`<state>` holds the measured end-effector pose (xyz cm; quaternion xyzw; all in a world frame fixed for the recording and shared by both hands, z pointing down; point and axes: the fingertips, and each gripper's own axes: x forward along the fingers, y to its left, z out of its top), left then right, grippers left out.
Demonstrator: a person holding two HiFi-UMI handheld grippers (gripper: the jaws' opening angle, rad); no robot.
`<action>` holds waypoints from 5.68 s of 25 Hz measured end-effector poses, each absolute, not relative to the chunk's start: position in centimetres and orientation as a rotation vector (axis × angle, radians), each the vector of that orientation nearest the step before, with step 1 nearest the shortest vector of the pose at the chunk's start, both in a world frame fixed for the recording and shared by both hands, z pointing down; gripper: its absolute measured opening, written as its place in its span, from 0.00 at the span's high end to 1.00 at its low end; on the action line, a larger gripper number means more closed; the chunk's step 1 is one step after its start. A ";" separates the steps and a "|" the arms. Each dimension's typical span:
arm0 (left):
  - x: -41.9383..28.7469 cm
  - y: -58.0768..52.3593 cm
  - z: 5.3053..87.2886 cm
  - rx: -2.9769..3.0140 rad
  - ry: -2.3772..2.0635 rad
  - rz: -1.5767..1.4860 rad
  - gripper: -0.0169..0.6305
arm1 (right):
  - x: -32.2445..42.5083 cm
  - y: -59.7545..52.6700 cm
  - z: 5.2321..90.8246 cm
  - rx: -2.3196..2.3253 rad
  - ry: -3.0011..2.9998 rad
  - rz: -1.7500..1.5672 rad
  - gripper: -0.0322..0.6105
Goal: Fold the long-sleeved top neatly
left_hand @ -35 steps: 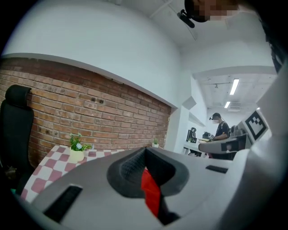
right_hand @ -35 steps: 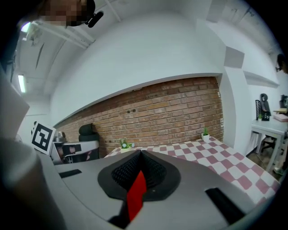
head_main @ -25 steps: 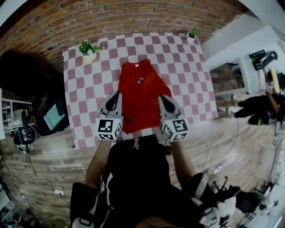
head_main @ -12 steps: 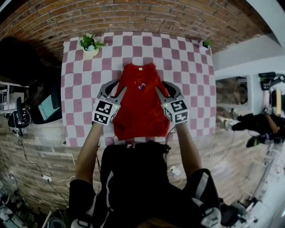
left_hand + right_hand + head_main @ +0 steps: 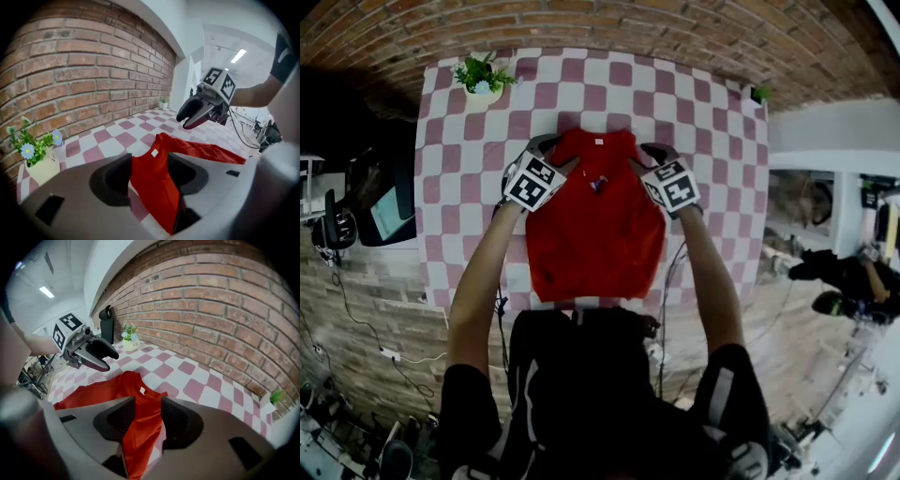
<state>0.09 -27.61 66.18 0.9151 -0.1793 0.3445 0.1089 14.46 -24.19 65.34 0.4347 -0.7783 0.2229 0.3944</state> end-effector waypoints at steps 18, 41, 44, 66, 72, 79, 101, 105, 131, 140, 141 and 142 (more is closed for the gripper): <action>0.8 -31.7 76.3 2.566 -0.273 1.408 0.84 | 16.7 -29.4 75.5 0.875 -1.869 0.662 0.76; 1.6 -38.3 65.6 2.963 -0.503 1.283 0.92 | 18.4 -34.4 64.7 1.069 -1.961 0.316 0.88; 1.0 -35.6 62.7 3.039 -0.497 1.229 0.92 | 17.8 -31.8 62.2 1.095 -1.991 0.255 0.88; -4.2 -8.9 55.7 3.313 -0.423 1.063 0.93 | 12.0 -4.0 55.9 1.194 -2.037 0.073 0.88; -5.1 -4.0 57.3 3.260 -0.485 1.113 0.93 | 11.2 1.2 57.2 1.144 -2.069 0.050 0.89; -6.8 1.1 62.8 3.163 -0.510 1.257 0.92 | 9.7 6.0 61.9 1.070 -2.076 0.036 0.89; -9.0 10.3 75.1 2.778 -0.476 1.407 0.67 | 8.1 14.1 72.6 0.914 -1.974 0.249 0.71; -9.7 10.0 72.6 2.757 -0.621 1.275 0.67 | 8.9 14.4 70.3 0.982 -2.015 0.255 0.72; -13.0 3.5 57.9 2.515 -1.379 0.600 0.97 | 3.0 2.1 52.8 1.294 -2.357 0.257 0.94; -13.5 0.7 59.6 2.383 -1.287 0.537 0.96 | -1.8 -5.4 52.6 1.011 -2.359 0.225 0.94; -13.3 0.7 60.1 2.362 -1.273 0.535 0.95 | -2.5 -6.1 53.0 0.955 -2.359 0.228 0.94; -13.1 0.6 60.7 2.340 -1.260 0.545 0.88 | -3.2 -6.8 53.4 0.903 -2.366 0.231 0.93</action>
